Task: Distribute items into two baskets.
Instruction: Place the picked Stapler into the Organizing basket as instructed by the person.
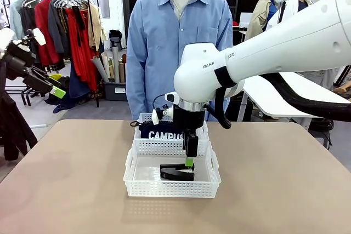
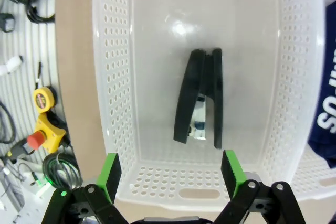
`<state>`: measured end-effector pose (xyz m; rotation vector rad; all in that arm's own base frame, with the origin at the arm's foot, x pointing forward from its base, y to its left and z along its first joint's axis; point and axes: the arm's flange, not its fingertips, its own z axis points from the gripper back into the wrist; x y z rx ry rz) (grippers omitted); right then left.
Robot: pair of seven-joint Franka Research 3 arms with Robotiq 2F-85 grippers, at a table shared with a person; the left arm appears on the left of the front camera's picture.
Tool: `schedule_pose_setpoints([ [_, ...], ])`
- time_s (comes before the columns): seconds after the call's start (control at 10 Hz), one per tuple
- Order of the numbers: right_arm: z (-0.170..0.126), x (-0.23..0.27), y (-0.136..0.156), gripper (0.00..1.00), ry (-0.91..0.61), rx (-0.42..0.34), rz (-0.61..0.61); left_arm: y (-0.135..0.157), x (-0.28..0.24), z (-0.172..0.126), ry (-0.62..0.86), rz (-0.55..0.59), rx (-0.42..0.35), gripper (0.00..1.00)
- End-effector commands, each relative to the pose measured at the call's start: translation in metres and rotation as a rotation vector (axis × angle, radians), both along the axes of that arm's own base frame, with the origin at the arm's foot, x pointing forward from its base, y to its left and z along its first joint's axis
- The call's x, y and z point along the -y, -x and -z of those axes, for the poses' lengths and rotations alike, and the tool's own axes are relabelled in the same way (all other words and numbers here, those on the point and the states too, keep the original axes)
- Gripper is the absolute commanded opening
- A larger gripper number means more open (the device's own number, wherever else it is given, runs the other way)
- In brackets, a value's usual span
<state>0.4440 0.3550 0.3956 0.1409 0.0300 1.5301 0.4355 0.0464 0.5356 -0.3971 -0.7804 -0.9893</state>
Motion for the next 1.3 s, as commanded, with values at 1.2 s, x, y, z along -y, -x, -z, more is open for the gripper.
schedule_pose_setpoints([
  [1.2,-0.142,0.415,0.035,1.00,-0.586,0.145,0.739,0.001,0.000,-0.001,0.003,-0.006,-0.004,1.00],
])
